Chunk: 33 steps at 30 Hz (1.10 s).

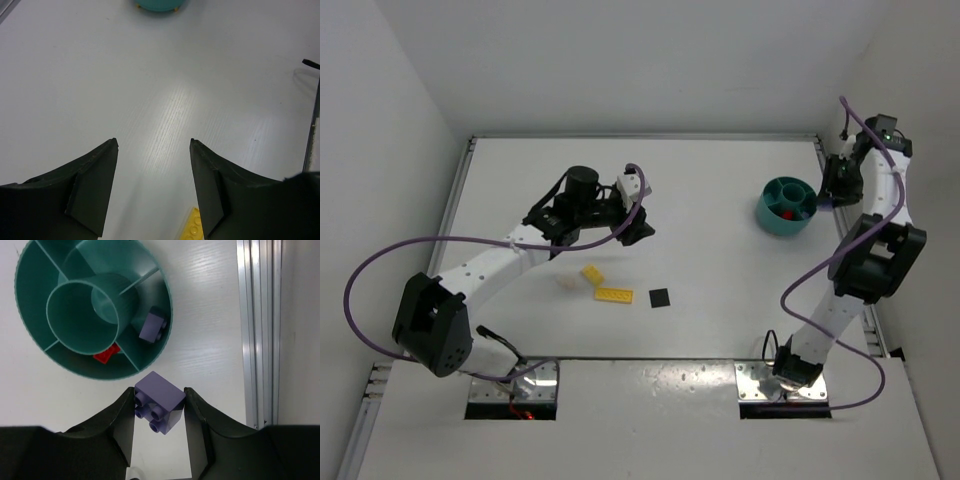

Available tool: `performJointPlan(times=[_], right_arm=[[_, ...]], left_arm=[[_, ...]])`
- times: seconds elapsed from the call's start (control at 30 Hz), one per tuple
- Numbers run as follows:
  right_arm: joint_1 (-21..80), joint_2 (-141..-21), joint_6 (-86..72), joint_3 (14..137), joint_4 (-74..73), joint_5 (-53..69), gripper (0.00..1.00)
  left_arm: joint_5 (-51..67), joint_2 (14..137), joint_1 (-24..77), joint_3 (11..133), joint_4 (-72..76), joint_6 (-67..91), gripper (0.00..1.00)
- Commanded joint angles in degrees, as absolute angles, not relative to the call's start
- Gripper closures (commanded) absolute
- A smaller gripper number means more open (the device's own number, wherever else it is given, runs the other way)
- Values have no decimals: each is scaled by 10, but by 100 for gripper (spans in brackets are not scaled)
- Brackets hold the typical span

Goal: Sort the legos into containers by color

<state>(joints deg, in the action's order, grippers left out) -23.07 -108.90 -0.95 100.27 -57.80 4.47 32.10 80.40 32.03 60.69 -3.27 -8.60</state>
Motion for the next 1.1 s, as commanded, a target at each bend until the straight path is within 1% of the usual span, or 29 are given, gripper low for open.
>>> performJointPlan(times=[0.0,0.13,0.23,0.37,0.47,0.6,0.67,0.73,0.77,0.93,1.0,1.03,1.07], right_arm=[[-233,-1111,-16,1048,-575,45,100],[-238,-1143,-21,1078,-581,59,99],[-238,-1163,-21,1094,-586,69,97],[-238,-1192,-26,1116,-586,75,97],[-238,-1198,-26,1121,-592,88,97],[-238,-1212,-26,1127,-592,93,93],[-238,-1218,-26,1138,-598,99,93],[-238,-1218,-26,1138,-598,99,90],[-238,-1218,-26,1138,-598,105,84],[-238,-1218,-26,1138,-598,110,69],[-238,-1212,-26,1133,-598,110,66],[-238,-1212,-26,1133,-598,110,63],[-238,-1212,-26,1133,-598,110,62]], left_arm=[[323,801,315,625,-22,-92,35],[323,795,315,625,-22,-98,35],[323,795,315,620,-22,-98,35],[323,795,315,620,-17,-98,35],[323,795,315,620,-17,-92,35],[323,795,315,614,-11,-92,35],[323,795,315,614,-11,-92,35],[329,795,315,614,-11,-92,35],[329,795,315,614,-11,-92,35],[329,801,315,614,-5,-92,35],[329,801,315,614,-5,-92,35],[329,801,315,614,-5,-92,35],[329,801,315,614,-5,-92,35]])
